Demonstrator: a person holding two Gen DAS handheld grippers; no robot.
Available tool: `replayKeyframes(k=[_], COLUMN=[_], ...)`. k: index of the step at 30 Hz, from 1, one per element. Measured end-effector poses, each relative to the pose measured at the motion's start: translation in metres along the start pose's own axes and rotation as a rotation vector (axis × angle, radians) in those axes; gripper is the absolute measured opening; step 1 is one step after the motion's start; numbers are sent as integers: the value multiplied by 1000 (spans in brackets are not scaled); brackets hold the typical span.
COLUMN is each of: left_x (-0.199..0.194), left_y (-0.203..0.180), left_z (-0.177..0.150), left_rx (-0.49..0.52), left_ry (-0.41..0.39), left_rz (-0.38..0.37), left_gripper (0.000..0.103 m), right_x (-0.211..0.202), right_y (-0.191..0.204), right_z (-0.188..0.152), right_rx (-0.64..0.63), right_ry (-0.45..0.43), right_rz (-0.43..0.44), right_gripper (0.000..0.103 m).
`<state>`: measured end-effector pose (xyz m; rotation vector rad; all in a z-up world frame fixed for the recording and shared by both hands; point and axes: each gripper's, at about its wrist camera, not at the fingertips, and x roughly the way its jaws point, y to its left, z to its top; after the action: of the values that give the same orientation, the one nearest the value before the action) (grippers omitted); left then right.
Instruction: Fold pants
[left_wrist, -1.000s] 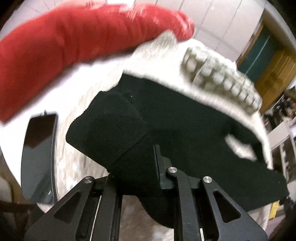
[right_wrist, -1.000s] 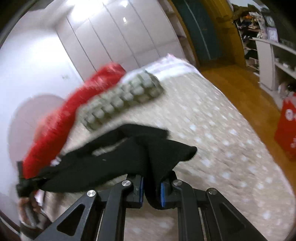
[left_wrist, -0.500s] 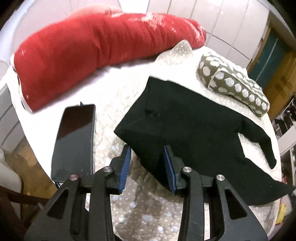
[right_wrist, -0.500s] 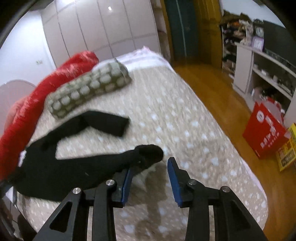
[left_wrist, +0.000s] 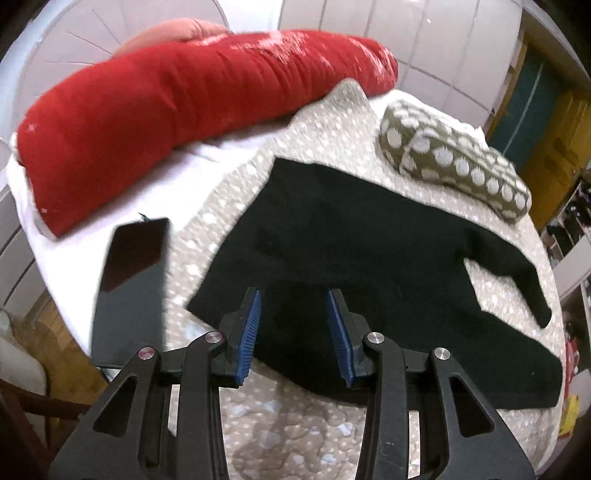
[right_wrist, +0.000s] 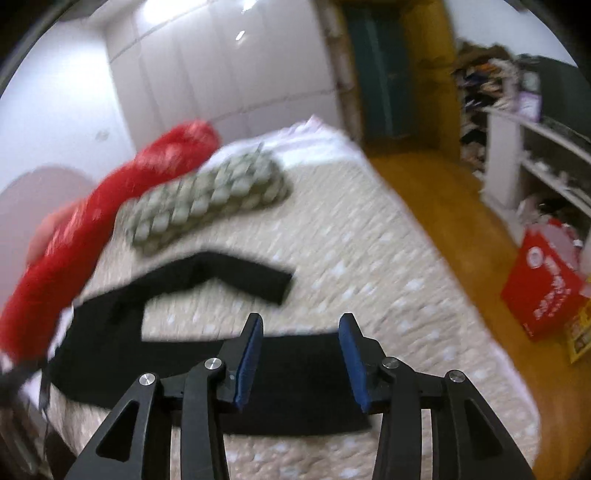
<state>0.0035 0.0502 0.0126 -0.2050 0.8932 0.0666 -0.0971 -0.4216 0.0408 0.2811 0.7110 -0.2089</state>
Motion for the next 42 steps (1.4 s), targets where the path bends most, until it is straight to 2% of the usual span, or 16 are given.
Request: replayKeyframes(k=[6,8,10,13,18,21,23,24,28,30,32,34,36,38,39,42], left_x=[34,55,62,62,64,73,86,92,113,118,124,128,133,135,134,126], left_y=[-17,-22,-25,-31,-31,-36,-36,-35,-27,-26,-27,-26,-24,-24,-23,-14], left_z=[-6,-12,-16,-12,21,44,60,65,78,80,81,84,83,82,82,84], left_rx=[40,54,75,101,49,31,23,11,-40,-44,-40,-44,-51,-46,-44,-84], left_ry=[39,89,81,78,65,48,68,79,118,120,124,123,123,117,116,106], left_rz=[-11,6,25,30,-17,-16,-30,-40,-56,-54,-66,-77,-83,-84,-85,-109], left_gripper=[36,36,36,37,37,38,48,48,48,49,56,57,57,57,57,57], right_x=[67,86,84,80,92,117,141,151,208,231,252,269,276,278,276,254], right_y=[25,28,32,43,104,151,181,190,222,227,232,236,236,232,231,236], right_z=[-37,-49,-51,-36,7,32,49,54,71,77,80,76,73,74,74,64], right_rx=[-89,-124,-152,-155,-259,-377,-486,-526,-698,-717,-735,-783,-806,-773,-761,-808], right_ry=[185,250,235,226,118,98,106,109,177,221,283,360,370,374,371,299], right_rz=[20,-2,-21,53,234,288,305,297,270,264,307,337,353,374,397,356], right_gripper=[41,41,41,41,45,46,47,48,51,52,54,54,54,46,28,5])
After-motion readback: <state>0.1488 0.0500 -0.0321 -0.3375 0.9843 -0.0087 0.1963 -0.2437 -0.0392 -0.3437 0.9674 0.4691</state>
